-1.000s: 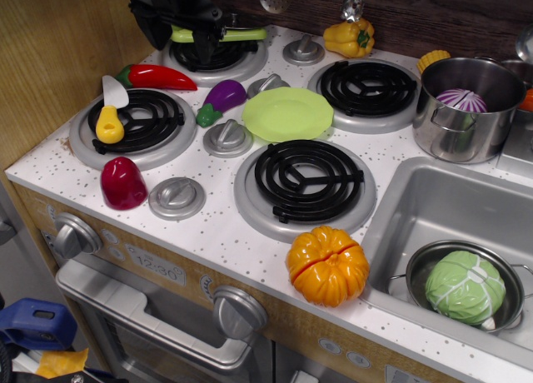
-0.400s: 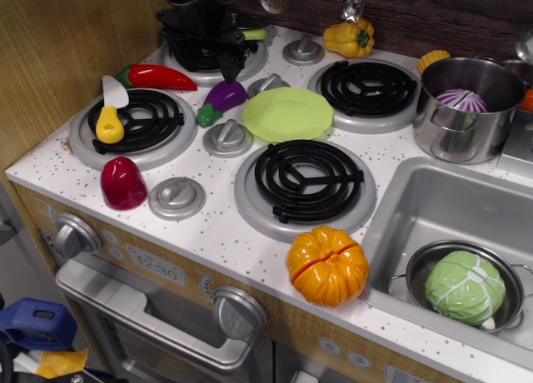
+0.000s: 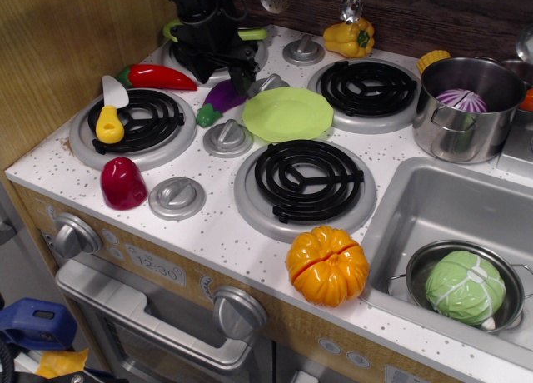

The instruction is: Put eggplant on plate

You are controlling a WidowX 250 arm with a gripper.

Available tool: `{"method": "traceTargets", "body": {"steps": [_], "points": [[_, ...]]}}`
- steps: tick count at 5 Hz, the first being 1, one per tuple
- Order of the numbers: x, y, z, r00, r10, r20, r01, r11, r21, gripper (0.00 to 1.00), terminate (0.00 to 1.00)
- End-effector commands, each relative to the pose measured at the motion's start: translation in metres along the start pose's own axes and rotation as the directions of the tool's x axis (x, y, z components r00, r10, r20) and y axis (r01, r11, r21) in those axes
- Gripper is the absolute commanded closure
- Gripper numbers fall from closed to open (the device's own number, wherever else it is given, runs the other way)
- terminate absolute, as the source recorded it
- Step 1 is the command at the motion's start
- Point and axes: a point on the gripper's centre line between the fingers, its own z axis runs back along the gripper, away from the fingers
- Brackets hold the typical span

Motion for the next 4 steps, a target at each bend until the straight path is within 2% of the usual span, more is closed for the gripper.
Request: {"method": "traceTargets", "body": {"steps": [1, 4], "points": [[0.021, 0.008, 0.003, 0.998, -0.023, 0.053, 0.024, 1.000, -0.008, 0.00, 0.00], [0.020, 0.015, -0.007, 0.999, -0.011, 0.043, 0.013, 0.999, -0.042, 0.00, 0.00]]}}
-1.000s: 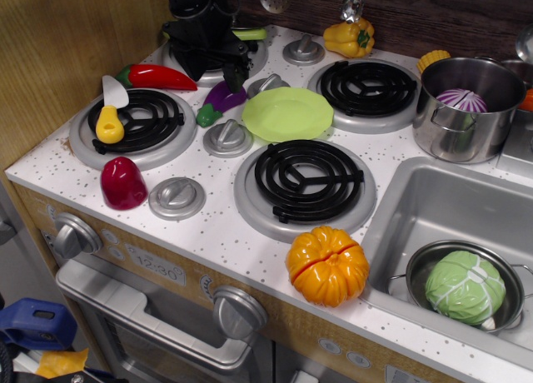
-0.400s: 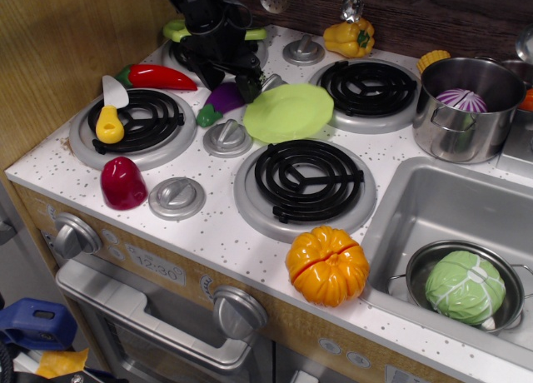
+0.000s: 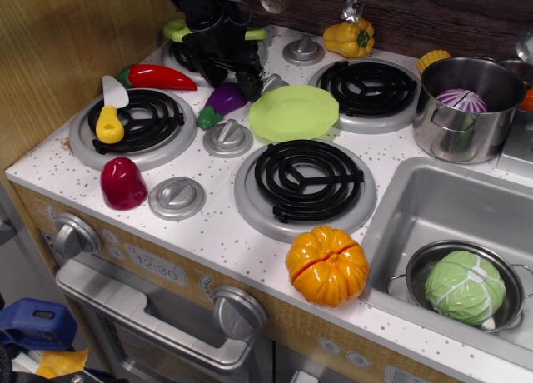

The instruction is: Put eggplant on plate

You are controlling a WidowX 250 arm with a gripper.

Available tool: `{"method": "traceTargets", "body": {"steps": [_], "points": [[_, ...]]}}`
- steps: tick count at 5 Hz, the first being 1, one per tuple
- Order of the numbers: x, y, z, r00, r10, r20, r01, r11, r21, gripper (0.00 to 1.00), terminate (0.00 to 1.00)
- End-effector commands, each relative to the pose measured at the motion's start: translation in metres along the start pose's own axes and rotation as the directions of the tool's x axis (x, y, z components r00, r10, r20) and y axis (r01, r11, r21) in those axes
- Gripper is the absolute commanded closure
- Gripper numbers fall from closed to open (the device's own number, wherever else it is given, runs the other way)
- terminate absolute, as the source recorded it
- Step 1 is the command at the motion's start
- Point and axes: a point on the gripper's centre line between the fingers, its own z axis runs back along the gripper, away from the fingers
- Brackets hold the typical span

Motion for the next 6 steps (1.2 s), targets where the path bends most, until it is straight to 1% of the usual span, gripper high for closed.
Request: {"method": "traceTargets", "body": {"steps": [1, 4, 5, 6], "points": [[0.003, 0.008, 0.017, 0.999, 0.016, 0.029, -0.017, 1.000, 0.022, 0.00, 0.00], [-0.008, 0.006, 0.021, 0.999, 0.034, 0.022, -0.035, 0.999, 0.023, 0.00, 0.00], [-0.010, 0.005, 0.021, 0.999, 0.048, 0.026, -0.049, 0.997, 0.051, 1.00, 0.00], [-0.007, 0.005, 0.021, 0.998, 0.049, 0.024, -0.050, 0.998, 0.039, 1.00, 0.00]]}}
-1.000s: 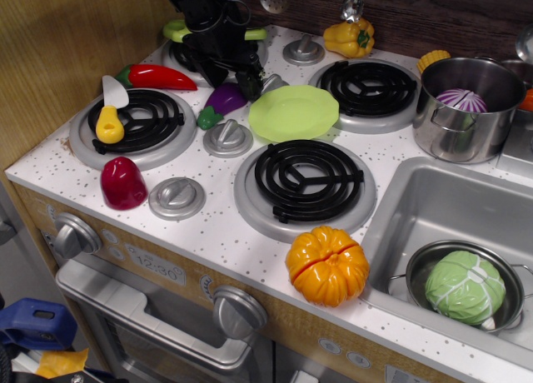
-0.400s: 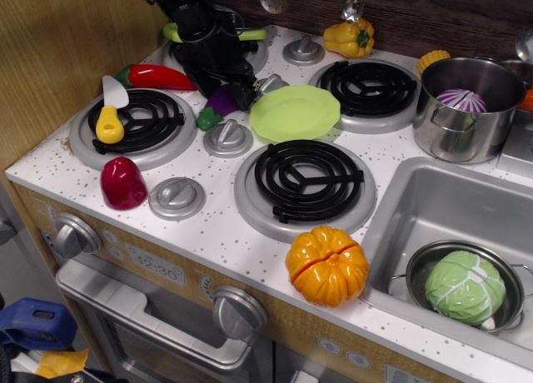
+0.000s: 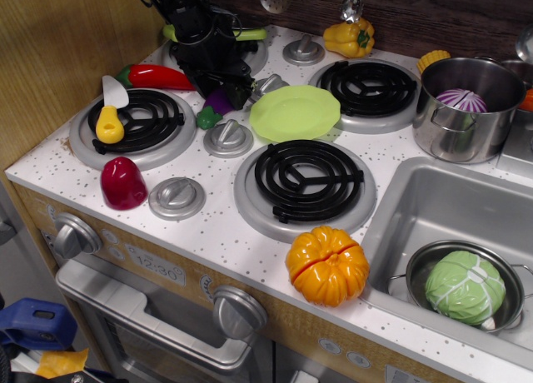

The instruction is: Put eggplant on plate

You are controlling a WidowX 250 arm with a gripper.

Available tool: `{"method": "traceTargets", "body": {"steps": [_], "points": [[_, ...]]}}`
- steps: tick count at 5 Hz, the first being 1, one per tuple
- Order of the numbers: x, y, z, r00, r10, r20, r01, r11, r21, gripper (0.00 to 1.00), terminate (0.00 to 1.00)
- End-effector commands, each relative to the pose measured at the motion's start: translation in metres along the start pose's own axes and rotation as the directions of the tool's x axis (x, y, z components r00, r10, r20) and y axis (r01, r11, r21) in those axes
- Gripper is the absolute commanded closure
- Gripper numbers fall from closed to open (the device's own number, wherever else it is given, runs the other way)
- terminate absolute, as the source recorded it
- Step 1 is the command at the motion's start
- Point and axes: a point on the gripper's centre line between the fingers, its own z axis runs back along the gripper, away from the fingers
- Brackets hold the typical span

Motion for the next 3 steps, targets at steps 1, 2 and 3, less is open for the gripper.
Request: {"method": "traceTargets", "body": {"steps": [1, 2, 3], "points": [[0.024, 0.000, 0.042, 0.999, 0.000, 0.038, -0.002, 0.998, 0.060, 1.00, 0.00], [0.039, -0.015, 0.074, 0.999, 0.027, 0.039, -0.032, 0.991, 0.133, 1.00, 0.00], [0.051, -0.035, 0.088, 0.996, 0.083, 0.043, -0.088, 0.985, 0.145, 1.00, 0.00]]}}
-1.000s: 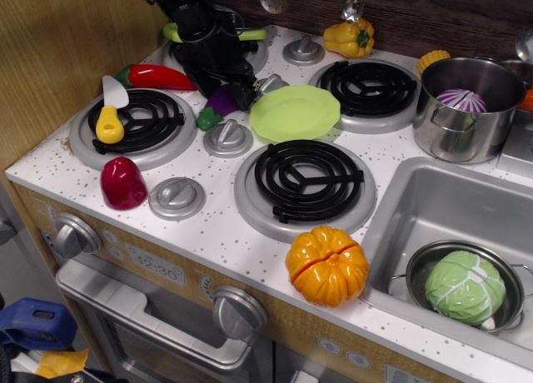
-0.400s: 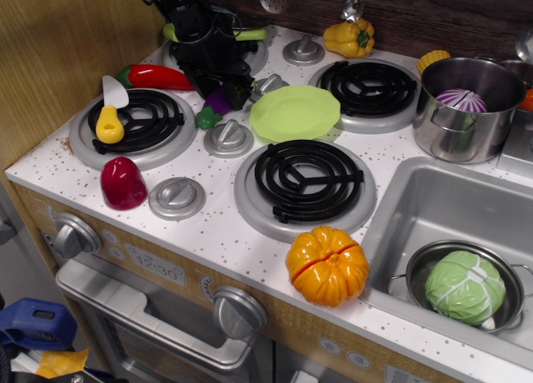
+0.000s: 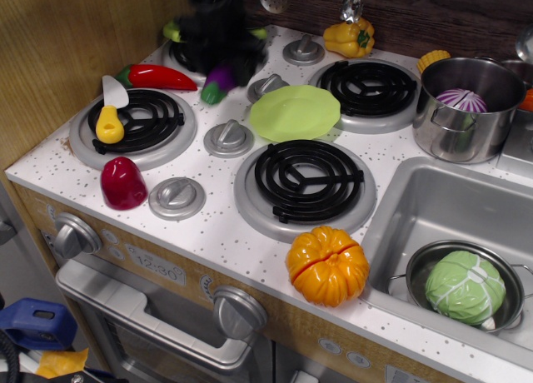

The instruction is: Put eggplant on plate

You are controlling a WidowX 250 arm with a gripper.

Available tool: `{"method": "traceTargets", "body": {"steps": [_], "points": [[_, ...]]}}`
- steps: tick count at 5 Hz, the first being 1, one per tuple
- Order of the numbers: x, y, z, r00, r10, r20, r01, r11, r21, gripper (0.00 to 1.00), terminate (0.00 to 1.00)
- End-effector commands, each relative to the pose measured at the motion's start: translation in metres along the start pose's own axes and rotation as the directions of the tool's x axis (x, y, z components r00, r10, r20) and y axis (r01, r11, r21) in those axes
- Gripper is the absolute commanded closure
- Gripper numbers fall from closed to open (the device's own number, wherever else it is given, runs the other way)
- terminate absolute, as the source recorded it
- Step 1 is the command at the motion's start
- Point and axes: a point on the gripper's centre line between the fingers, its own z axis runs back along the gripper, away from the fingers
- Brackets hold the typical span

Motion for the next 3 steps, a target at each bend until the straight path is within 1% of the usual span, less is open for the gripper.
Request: {"method": "traceTargets", "body": {"steps": [1, 2, 3], "points": [[0.027, -0.028, 0.042, 0.992, 0.090, 0.091, -0.090, 0.996, -0.011, 1.00, 0.00], [0.024, -0.036, 0.030, 0.988, 0.122, 0.098, -0.116, 0.991, -0.062, 1.00, 0.00], [0.017, -0.037, 0.023, 0.987, 0.130, 0.095, -0.119, 0.987, -0.109, 0.00, 1.00]]}}
